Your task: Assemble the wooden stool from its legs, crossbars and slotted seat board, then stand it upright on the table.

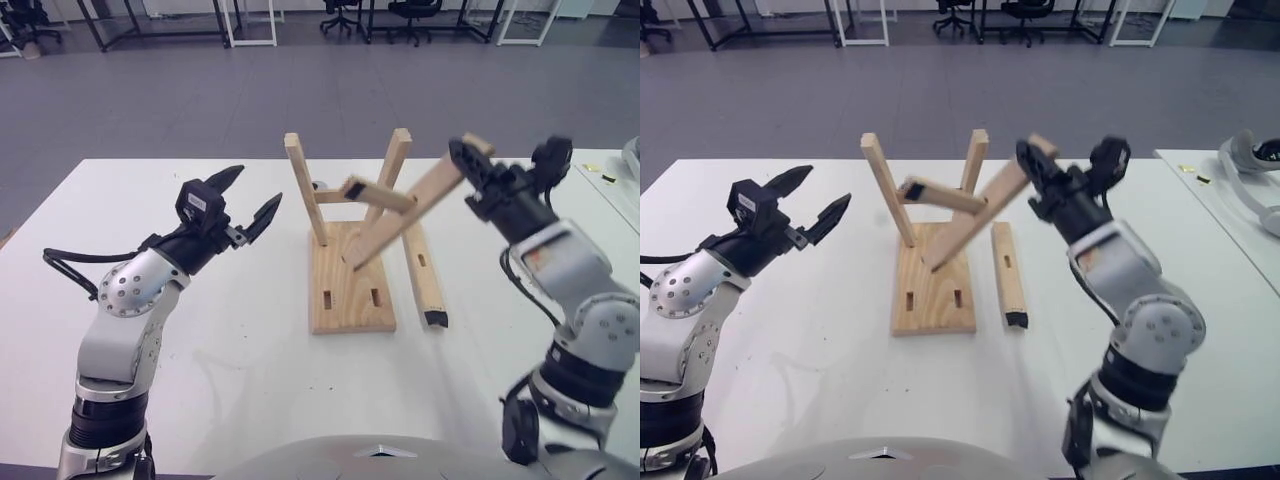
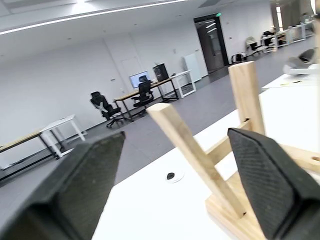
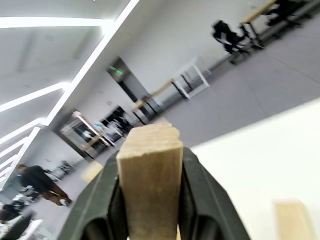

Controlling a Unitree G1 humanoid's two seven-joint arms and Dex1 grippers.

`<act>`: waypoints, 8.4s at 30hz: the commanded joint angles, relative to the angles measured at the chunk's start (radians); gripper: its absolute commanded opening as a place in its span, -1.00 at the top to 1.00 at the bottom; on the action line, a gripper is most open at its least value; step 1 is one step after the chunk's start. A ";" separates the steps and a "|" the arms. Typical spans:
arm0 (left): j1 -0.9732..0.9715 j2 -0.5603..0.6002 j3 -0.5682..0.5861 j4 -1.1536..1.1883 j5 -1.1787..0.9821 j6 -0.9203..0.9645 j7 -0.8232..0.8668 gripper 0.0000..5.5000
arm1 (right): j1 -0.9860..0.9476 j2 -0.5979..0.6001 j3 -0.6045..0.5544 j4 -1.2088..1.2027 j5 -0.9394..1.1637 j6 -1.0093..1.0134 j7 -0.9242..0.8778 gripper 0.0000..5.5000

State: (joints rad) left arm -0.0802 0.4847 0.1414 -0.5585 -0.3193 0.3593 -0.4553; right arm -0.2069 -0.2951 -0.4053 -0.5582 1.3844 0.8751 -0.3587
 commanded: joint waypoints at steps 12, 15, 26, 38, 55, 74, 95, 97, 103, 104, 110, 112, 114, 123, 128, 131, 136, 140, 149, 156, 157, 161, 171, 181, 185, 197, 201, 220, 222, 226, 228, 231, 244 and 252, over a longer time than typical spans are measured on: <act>0.004 -0.067 0.030 0.082 0.063 -0.001 0.127 -0.45 | 0.204 -0.046 0.142 -0.211 -0.307 -0.136 -0.044 0.62; 0.000 -0.062 0.030 0.089 0.064 -0.004 0.120 -0.45 | 0.237 -0.036 0.204 -0.267 -0.355 -0.113 -0.087 0.62; -0.020 -0.050 0.010 0.097 0.091 -0.003 0.119 -0.45 | 0.406 -0.073 0.395 -0.151 -0.724 -0.172 0.043 0.61; -0.033 -0.044 -0.031 0.091 0.159 -0.012 0.115 -0.45 | 0.357 -0.142 0.503 -0.006 -0.783 -0.014 0.128 0.61; -0.045 -0.052 -0.038 0.110 0.186 -0.036 0.111 -0.45 | 0.182 -0.016 0.358 -0.087 -0.768 -0.265 0.279 0.08; -0.058 -0.075 -0.081 0.133 0.217 -0.076 0.118 -0.45 | 0.024 -0.186 0.175 0.268 -0.744 -0.188 0.445 -0.67; -0.066 -0.119 -0.132 0.168 0.239 -0.091 0.128 -0.45 | 0.188 -0.164 0.344 0.329 -0.987 -0.015 0.567 0.05; -0.086 -0.135 -0.114 0.163 0.213 -0.076 0.132 -0.45 | 0.168 -0.146 0.327 0.350 -1.011 -0.085 0.566 0.20; -0.346 -0.195 0.023 0.119 -0.019 0.101 0.178 -0.45 | -0.148 -0.235 0.161 0.391 -1.163 -0.520 0.497 0.25; -0.401 -0.220 0.033 0.128 -0.075 0.133 0.188 -0.45 | -0.199 -0.245 0.160 0.379 -1.176 -0.563 0.504 0.25; -0.698 -0.447 0.141 0.232 -0.733 0.397 0.313 -0.45 | -0.396 -0.313 0.465 0.204 -1.300 -0.802 0.809 0.25; -0.733 -0.442 0.162 0.239 -0.836 0.419 0.348 -0.45 | -0.399 -0.297 0.488 0.174 -1.280 -0.814 0.852 0.25; -0.732 -0.415 0.180 0.236 -0.885 0.419 0.383 -0.45 | -0.393 -0.285 0.481 0.152 -1.252 -0.812 0.879 0.25; -0.688 -0.349 0.204 0.208 -0.971 0.353 0.438 0.16 | -0.352 -0.275 0.471 0.143 -1.213 -0.785 0.941 0.25; -0.659 -0.331 0.184 0.179 -1.002 0.342 0.429 0.53 | -0.343 -0.271 0.457 0.132 -1.166 -0.748 0.956 0.25; -0.645 -0.316 0.177 0.165 -1.019 0.339 0.422 0.59 | -0.341 -0.278 0.454 0.126 -1.136 -0.709 0.975 0.25; -0.643 -0.261 0.210 0.156 -1.018 0.304 0.423 0.63 | -0.332 -0.311 0.449 0.152 -1.204 -0.679 0.962 -0.21; -0.589 -0.142 0.292 0.120 -1.025 0.291 0.416 0.63 | -0.328 -0.412 0.373 0.330 -1.368 -0.704 0.888 -0.46; -0.206 -0.042 0.124 -0.045 -0.749 0.322 0.399 0.63 | 0.008 -0.413 0.644 0.640 -1.608 -0.894 0.933 -0.46; -0.028 -0.098 0.153 -0.113 -0.754 0.346 0.559 0.63 | 0.149 -0.363 0.746 0.461 -1.552 -0.915 1.061 -0.46; 0.002 -0.092 0.165 -0.115 -0.730 0.346 0.580 0.63 | 0.161 -0.356 0.745 0.438 -1.548 -0.903 1.062 -0.46; 0.045 -0.080 0.239 -0.074 -0.706 0.325 0.619 0.63 | 0.190 -0.354 0.713 0.406 -1.559 -0.872 1.043 -0.46; 0.035 -0.198 0.255 -0.036 -0.916 0.345 0.797 0.63 | 0.162 -0.354 0.711 0.470 -1.615 -0.908 1.023 -0.46; 0.068 -0.129 0.168 -0.051 -0.917 0.401 0.833 0.63 | 0.157 -0.342 0.718 0.504 -1.643 -0.924 1.006 -0.46; 0.068 -0.066 0.149 -0.073 -0.892 0.435 0.863 0.63 | 0.157 -0.338 0.723 0.513 -1.658 -0.927 0.995 -0.46; 0.053 -0.048 0.146 -0.102 -1.078 0.418 1.138 0.63 | 0.169 -0.312 0.732 0.537 -1.708 -0.922 0.932 -0.46; 0.054 -0.057 0.135 -0.084 -1.102 0.383 1.156 0.63 | 0.170 -0.312 0.733 0.548 -1.720 -0.924 0.926 -0.46; 0.061 -0.006 0.078 -0.110 -1.014 0.360 1.052 0.63 | 0.163 -0.319 0.754 0.600 -1.754 -0.941 0.899 -0.46; 0.062 0.005 0.065 -0.121 -1.000 0.377 1.073 0.63 | 0.162 -0.318 0.757 0.601 -1.758 -0.940 0.895 -0.46; 0.015 0.021 -0.026 -0.179 -0.967 0.431 1.154 0.63 | 0.152 -0.309 0.761 0.603 -1.774 -0.931 0.883 -0.46; -0.016 0.044 -0.069 -0.196 -0.933 0.467 1.165 0.63 | 0.151 -0.304 0.762 0.601 -1.781 -0.925 0.880 -0.46; -0.054 0.057 -0.103 -0.178 -0.910 0.505 1.184 0.63 | 0.146 -0.293 0.766 0.601 -1.791 -0.916 0.871 -0.46; -0.109 0.051 -0.197 -0.180 -0.763 0.590 1.185 0.63 | 0.094 -0.109 0.564 0.346 -1.661 -0.738 0.744 -0.46; -0.071 -0.022 -0.206 -0.185 -0.641 0.587 1.225 0.63 | -0.383 0.118 0.446 -0.249 -1.551 -0.103 0.596 -0.46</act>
State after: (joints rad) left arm -0.2078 0.4545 -0.0377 -0.7927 -1.0408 0.8447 0.7252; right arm -0.4887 -0.2046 -0.0412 -0.7857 -0.1612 0.6798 0.2429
